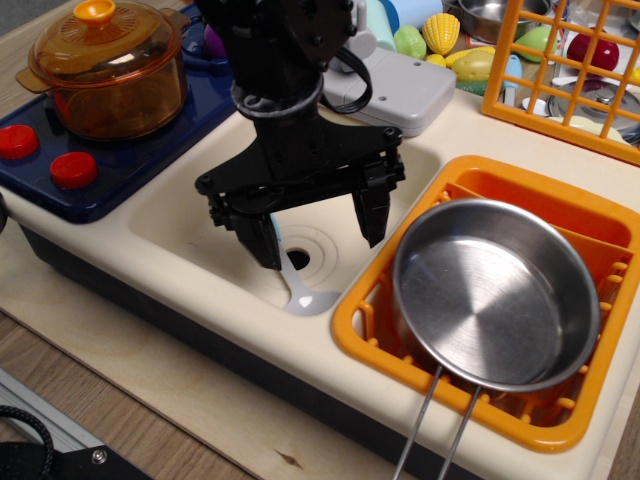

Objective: Put spoon into pan

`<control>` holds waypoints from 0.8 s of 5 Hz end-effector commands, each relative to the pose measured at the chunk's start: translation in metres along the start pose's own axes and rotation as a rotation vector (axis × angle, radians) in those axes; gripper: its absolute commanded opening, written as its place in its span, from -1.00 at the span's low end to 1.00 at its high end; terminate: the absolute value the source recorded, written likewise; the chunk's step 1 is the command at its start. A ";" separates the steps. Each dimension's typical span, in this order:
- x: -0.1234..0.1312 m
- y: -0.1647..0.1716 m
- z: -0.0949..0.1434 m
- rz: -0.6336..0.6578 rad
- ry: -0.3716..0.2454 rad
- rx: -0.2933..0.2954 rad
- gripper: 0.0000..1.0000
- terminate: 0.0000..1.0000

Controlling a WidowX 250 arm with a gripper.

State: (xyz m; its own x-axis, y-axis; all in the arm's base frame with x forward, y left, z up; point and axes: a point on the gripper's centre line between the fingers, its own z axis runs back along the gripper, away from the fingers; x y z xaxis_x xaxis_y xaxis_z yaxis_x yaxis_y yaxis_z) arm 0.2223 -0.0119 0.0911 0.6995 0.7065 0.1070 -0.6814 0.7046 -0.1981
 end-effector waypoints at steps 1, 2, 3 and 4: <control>0.000 0.000 0.000 0.000 0.000 0.000 1.00 -1.00; 0.007 0.009 -0.005 0.017 -0.009 -0.012 1.00 -1.00; 0.010 0.020 -0.015 0.034 -0.013 -0.034 1.00 -1.00; 0.014 0.031 -0.025 0.041 -0.013 -0.059 1.00 -1.00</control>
State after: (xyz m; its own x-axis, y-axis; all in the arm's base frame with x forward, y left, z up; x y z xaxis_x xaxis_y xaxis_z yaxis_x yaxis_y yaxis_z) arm 0.2138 0.0201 0.0511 0.6524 0.7537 0.0798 -0.7071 0.6431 -0.2940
